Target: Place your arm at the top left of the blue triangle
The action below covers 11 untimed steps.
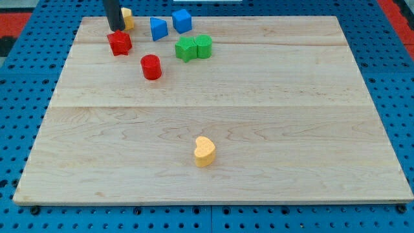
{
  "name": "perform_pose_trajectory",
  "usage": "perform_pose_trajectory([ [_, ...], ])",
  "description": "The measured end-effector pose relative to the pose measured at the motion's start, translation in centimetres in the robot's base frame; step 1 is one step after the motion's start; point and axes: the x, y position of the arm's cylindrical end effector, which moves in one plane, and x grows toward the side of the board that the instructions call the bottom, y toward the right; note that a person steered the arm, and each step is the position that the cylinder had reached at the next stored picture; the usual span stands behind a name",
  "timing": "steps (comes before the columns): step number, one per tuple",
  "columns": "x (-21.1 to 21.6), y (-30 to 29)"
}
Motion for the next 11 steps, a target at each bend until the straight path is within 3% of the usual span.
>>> perform_pose_trajectory([
  [3,-0.1,-1.6],
  [4,-2.6,-8.6],
  [6,-3.3,-9.0],
  [7,-3.3,-5.4],
  [9,1.0,0.0],
  [10,-1.2,5.2],
  [11,-3.3,5.6],
])
